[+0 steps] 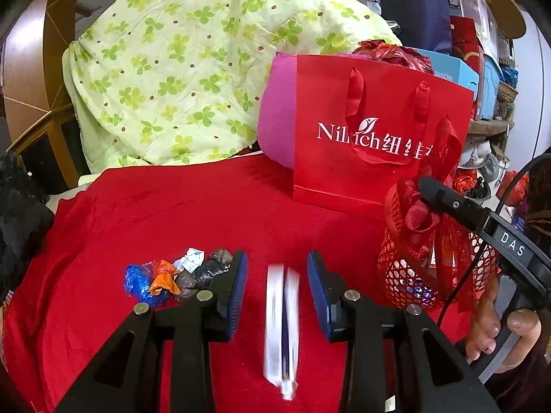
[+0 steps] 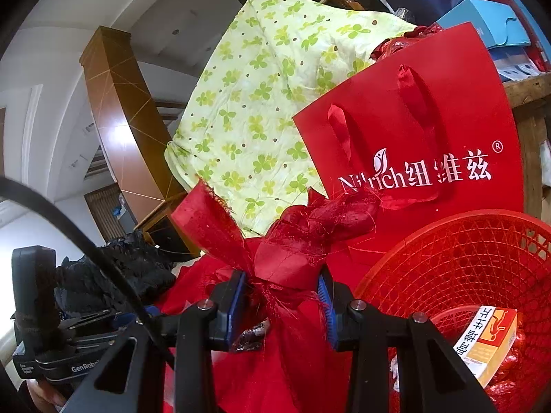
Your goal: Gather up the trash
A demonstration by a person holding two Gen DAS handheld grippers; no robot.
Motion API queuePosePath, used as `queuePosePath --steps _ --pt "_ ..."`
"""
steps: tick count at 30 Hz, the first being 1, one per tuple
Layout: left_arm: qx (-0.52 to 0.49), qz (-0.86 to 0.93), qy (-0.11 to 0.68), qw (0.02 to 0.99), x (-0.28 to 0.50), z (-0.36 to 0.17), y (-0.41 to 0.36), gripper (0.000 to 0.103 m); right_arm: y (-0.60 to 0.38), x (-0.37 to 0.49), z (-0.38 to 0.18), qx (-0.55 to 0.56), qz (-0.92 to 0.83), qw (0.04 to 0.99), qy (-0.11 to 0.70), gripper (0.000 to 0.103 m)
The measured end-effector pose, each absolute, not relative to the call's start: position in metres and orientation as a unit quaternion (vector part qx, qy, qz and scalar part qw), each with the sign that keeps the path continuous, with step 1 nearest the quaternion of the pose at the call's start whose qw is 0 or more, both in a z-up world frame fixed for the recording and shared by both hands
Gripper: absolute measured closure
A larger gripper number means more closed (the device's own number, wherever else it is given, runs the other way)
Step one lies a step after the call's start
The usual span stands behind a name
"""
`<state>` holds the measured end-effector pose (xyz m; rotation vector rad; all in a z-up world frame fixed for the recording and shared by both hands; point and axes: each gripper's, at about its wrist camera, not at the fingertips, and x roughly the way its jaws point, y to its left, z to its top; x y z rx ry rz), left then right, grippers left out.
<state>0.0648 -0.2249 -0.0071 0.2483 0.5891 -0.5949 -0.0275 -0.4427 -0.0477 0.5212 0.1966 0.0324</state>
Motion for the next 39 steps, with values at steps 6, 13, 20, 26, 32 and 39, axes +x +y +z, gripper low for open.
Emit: queuePosePath --steps 6,13,20,26,32,39 --pt "0.116 -0.284 0.293 0.905 0.064 -0.014 -0.221 0.065 -0.440 -0.021 -0.052 0.253 0.021 0.961 0.110 0.063" --pt "0.117 -0.276 0.299 0.906 0.067 -0.019 -0.216 0.065 -0.443 -0.022 -0.051 0.258 0.020 0.960 0.104 0.063" --pt "0.114 -0.261 0.302 0.910 0.076 -0.021 -0.201 0.065 -0.452 -0.033 -0.047 0.266 0.013 0.960 0.083 0.063" --pt "0.105 -0.262 0.348 0.894 0.090 -0.049 -0.182 0.065 -0.466 -0.042 -0.046 0.289 0.004 0.955 0.069 0.063" --pt "0.087 -0.300 0.428 0.848 0.091 -0.094 -0.201 0.065 -0.469 -0.044 -0.045 0.290 -0.002 0.955 0.063 0.063" --pt "0.086 -0.335 0.481 0.805 0.082 -0.143 -0.247 0.036 -0.468 -0.044 -0.047 0.289 -0.008 0.955 0.069 0.063"
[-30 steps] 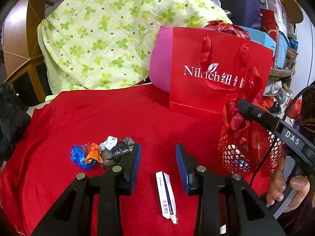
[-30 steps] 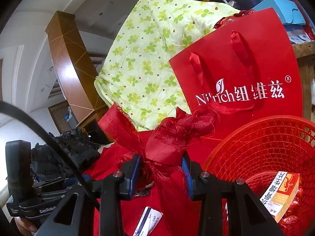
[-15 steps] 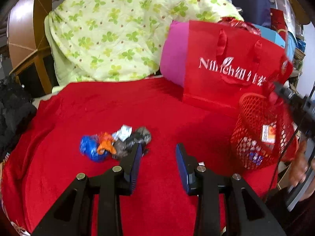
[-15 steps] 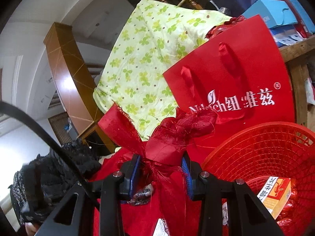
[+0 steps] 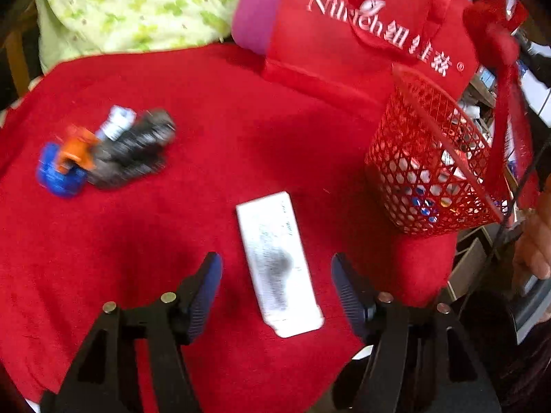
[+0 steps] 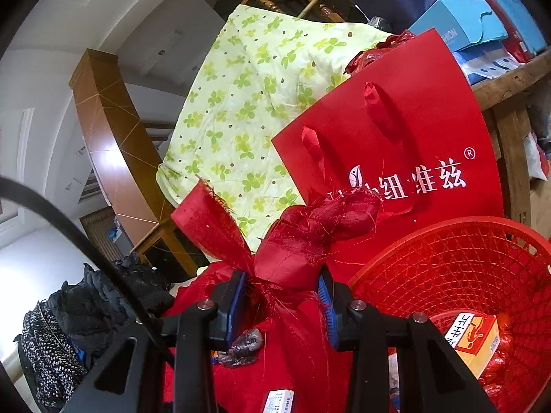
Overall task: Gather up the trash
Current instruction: 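Grasp the white paper leaflet on the cloth with the left tool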
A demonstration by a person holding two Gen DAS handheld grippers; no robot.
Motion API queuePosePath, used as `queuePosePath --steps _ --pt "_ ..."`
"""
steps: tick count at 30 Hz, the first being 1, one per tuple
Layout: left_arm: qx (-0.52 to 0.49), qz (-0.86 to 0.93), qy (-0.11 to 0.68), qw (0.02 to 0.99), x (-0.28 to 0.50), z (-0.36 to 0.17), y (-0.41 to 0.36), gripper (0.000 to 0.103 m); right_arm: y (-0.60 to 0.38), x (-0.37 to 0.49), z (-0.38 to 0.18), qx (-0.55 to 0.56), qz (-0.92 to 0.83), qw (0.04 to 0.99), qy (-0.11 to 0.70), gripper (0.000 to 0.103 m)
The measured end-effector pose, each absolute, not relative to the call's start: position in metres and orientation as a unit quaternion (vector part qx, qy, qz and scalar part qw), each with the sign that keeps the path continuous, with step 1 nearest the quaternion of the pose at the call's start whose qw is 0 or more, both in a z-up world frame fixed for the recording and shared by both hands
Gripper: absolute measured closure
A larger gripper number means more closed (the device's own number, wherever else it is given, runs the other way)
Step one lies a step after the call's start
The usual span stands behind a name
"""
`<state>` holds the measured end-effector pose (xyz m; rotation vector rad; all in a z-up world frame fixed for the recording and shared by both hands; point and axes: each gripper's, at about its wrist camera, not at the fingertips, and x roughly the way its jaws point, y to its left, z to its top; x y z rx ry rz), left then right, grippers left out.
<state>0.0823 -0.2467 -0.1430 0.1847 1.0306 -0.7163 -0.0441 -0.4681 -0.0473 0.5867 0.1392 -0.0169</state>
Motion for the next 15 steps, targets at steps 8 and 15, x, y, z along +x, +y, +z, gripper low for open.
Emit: queuePosePath --steps 8,15 --pt "0.056 -0.318 0.535 0.780 0.099 -0.190 -0.262 0.036 -0.466 -0.039 -0.048 0.283 -0.010 0.956 0.077 0.063" --pt "0.040 -0.319 0.531 0.784 0.110 -0.189 -0.260 0.057 -0.467 -0.039 -0.048 0.281 -0.009 0.956 0.077 0.063"
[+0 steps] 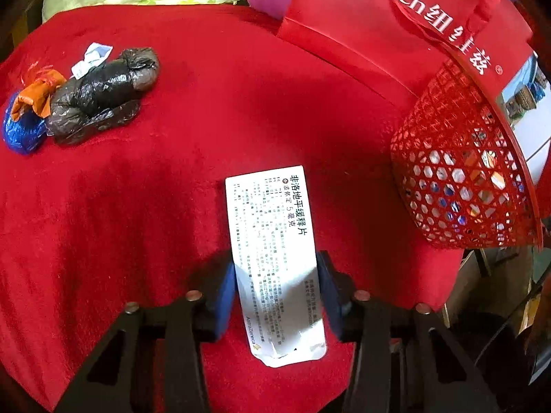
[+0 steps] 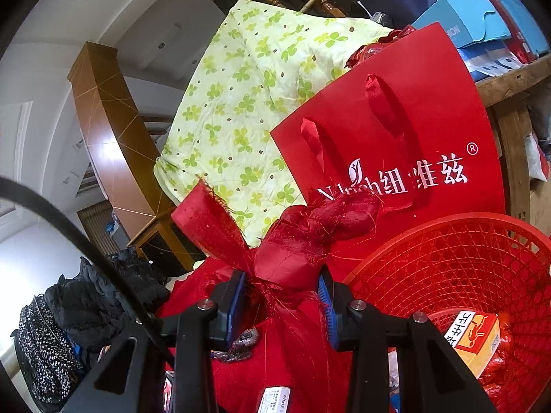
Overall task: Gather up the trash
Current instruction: 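Grasp the white paper leaflet on the cloth with the left tool, then carry the leaflet into the basket with left tool while right tool holds gauze bag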
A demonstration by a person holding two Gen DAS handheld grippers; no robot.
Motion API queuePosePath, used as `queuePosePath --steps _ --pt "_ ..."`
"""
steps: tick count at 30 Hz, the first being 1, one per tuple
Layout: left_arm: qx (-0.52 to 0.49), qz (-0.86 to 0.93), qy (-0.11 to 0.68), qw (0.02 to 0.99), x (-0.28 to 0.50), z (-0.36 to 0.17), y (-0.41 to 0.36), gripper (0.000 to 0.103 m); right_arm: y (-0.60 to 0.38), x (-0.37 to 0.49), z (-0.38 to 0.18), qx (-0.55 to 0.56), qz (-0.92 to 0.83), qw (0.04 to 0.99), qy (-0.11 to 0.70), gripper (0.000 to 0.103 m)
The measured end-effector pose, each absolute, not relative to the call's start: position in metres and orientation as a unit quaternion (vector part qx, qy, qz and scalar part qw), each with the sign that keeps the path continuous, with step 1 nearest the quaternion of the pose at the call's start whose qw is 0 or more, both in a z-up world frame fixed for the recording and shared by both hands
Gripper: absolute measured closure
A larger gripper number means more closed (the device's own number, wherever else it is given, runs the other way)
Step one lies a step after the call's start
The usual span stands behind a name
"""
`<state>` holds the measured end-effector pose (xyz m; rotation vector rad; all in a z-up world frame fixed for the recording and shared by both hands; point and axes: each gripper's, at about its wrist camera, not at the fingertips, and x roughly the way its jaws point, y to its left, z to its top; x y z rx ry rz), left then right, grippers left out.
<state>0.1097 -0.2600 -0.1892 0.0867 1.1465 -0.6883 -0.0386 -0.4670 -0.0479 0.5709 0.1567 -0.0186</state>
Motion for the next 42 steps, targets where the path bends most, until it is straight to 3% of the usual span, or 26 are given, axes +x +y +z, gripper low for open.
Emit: queuePosePath --steps 8,26,38,42 --pt "0.028 -0.326 0.519 0.789 0.111 -0.167 -0.253 0.058 -0.475 -0.048 -0.046 0.289 -0.014 0.955 0.060 0.063" --pt "0.079 -0.437 0.332 0.832 0.057 0.002 -0.304 0.057 -0.544 -0.108 -0.049 0.368 -0.083 0.926 -0.016 0.063" --pt "0.093 -0.474 0.319 0.815 0.045 -0.003 -0.392 0.057 -0.570 -0.117 -0.067 0.410 -0.101 0.906 0.012 0.060" --pt "0.100 -0.472 0.337 0.808 0.049 -0.020 -0.405 0.056 -0.577 -0.116 -0.074 0.424 -0.102 0.900 0.021 0.054"
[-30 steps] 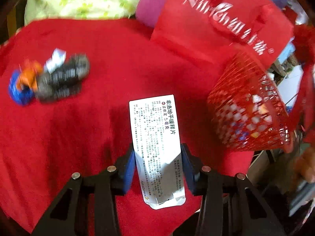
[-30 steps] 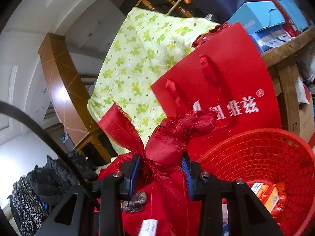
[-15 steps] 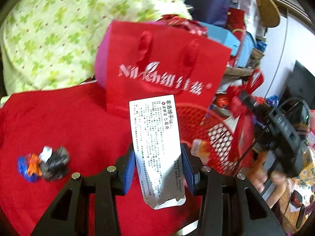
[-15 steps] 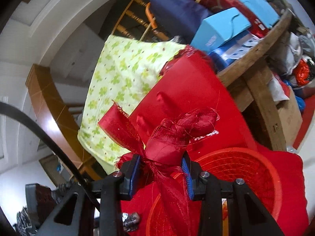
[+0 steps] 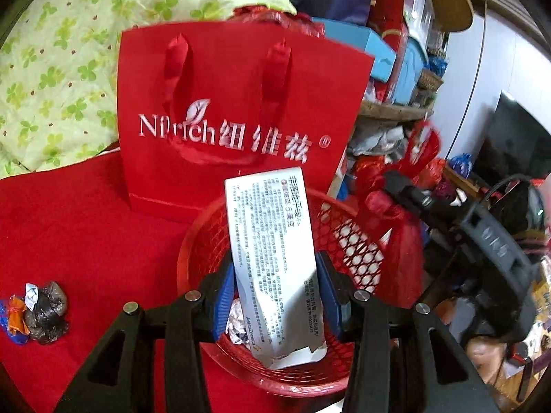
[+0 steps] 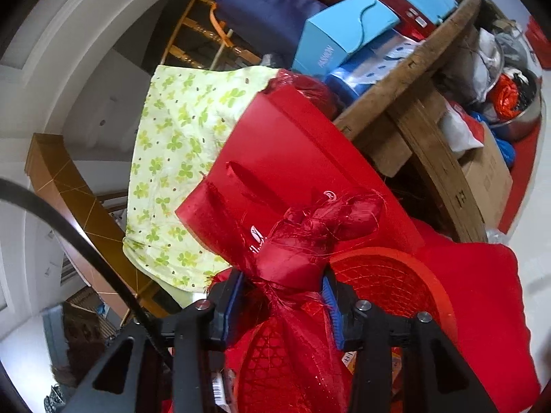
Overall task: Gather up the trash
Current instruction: 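Carry the leaflet into the basket with left tool while right tool holds gauze bag, then open both tools over the basket and move them back over the cloth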
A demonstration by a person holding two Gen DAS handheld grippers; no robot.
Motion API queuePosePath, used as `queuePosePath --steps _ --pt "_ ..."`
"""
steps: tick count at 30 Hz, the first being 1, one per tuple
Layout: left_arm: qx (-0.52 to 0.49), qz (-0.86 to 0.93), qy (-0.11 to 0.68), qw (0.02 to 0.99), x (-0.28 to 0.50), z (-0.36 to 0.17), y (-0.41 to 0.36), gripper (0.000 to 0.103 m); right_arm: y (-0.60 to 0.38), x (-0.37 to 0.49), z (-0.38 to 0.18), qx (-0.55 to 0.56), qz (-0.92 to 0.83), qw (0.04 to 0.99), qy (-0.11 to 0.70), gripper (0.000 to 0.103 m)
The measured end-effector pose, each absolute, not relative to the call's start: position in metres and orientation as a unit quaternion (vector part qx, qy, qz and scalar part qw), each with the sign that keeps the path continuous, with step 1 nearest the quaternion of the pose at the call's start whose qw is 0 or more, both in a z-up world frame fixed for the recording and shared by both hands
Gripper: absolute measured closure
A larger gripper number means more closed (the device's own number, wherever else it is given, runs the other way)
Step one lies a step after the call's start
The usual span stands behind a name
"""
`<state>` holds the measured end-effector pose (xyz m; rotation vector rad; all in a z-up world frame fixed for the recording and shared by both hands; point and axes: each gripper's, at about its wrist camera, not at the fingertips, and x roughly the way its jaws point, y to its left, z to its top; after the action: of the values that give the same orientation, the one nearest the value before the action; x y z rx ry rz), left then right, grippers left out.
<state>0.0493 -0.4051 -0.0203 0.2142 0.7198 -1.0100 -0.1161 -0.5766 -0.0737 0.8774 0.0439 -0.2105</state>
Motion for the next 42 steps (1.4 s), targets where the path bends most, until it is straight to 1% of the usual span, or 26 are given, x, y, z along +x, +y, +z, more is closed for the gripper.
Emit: queuePosePath --steps 1,2,4,9,11,13,14,15,20,27,31,33,37,39,42 --pt "0.107 -0.469 0.338 0.809 0.050 -0.024 -0.407 0.053 -0.578 -0.115 -0.075 0.428 -0.101 0.898 0.024 0.051" --pt "0.111 -0.468 0.339 0.809 0.050 -0.027 -0.407 0.047 -0.580 -0.114 -0.076 0.432 -0.101 0.896 0.027 0.046" --pt "0.111 -0.464 0.339 0.810 0.050 -0.031 -0.403 0.043 -0.581 -0.113 -0.078 0.436 -0.100 0.894 0.031 0.043" --pt "0.111 -0.461 0.324 0.819 0.047 -0.027 -0.378 0.042 -0.575 -0.108 -0.074 0.426 -0.093 0.900 0.030 0.043" --pt "0.114 -0.453 0.315 0.826 0.046 -0.025 -0.365 0.040 -0.570 -0.105 -0.070 0.415 -0.087 0.905 0.027 0.043" --pt "0.112 -0.446 0.312 0.831 0.046 -0.026 -0.347 0.038 -0.565 -0.102 -0.068 0.405 -0.088 0.910 0.026 0.037" --pt "0.111 -0.442 0.312 0.834 0.047 -0.027 -0.339 0.038 -0.563 -0.101 -0.067 0.404 -0.086 0.910 0.025 0.030" --pt "0.111 -0.434 0.313 0.838 0.048 -0.028 -0.327 0.038 -0.562 -0.099 -0.067 0.404 -0.083 0.911 0.024 0.029" --pt "0.103 -0.400 0.321 0.852 0.057 -0.038 -0.277 0.038 -0.556 -0.089 -0.067 0.403 -0.074 0.912 0.027 0.029" --pt "0.095 -0.314 0.344 0.880 0.075 -0.065 -0.183 0.037 -0.534 -0.082 -0.056 0.346 -0.106 0.932 0.023 0.027" --pt "0.078 -0.256 0.356 0.895 0.083 -0.078 -0.126 0.037 -0.515 -0.084 -0.046 0.295 -0.149 0.944 0.001 0.027" --pt "0.062 -0.234 0.366 0.899 0.087 -0.084 -0.101 0.037 -0.513 -0.086 -0.043 0.287 -0.173 0.942 -0.013 0.027" --pt "0.043 -0.216 0.371 0.902 0.088 -0.090 -0.077 0.037 -0.510 -0.088 -0.042 0.308 -0.159 0.937 -0.032 0.027" --pt "0.041 -0.211 0.369 0.904 0.088 -0.092 -0.071 0.037 -0.498 -0.088 -0.035 0.291 -0.138 0.945 -0.047 0.027" --pt "0.039 -0.211 0.368 0.905 0.090 -0.095 -0.071 0.037 -0.458 -0.080 -0.021 0.234 -0.099 0.965 -0.060 0.027"
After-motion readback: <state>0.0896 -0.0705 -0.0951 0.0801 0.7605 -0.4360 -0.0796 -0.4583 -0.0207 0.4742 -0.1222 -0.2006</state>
